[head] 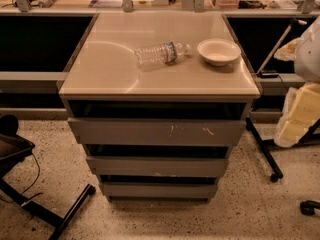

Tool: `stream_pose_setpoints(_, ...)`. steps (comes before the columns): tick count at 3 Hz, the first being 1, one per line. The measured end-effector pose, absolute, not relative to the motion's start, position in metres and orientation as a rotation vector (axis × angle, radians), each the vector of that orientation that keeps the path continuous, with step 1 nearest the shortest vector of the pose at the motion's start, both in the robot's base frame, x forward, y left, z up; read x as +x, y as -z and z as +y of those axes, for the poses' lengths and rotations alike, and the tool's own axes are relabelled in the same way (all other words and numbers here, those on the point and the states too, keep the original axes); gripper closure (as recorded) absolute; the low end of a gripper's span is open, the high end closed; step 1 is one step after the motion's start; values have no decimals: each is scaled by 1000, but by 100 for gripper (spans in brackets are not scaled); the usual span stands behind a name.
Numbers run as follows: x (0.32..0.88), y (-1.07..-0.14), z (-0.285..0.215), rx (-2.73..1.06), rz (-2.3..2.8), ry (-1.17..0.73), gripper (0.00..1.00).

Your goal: Open middle drawer

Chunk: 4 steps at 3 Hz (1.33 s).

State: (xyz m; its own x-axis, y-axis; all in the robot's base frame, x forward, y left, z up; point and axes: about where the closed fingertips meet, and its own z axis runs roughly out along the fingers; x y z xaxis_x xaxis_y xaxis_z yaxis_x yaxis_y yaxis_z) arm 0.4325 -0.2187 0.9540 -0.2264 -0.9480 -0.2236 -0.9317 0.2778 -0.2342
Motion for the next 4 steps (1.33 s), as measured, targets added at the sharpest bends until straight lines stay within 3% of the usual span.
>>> stream_pose_setpoints(3,400,-725,-209,-1463,2445,-115,0)
stream_pose_setpoints(4,370,-628,-174,-1427,2504,-388,0)
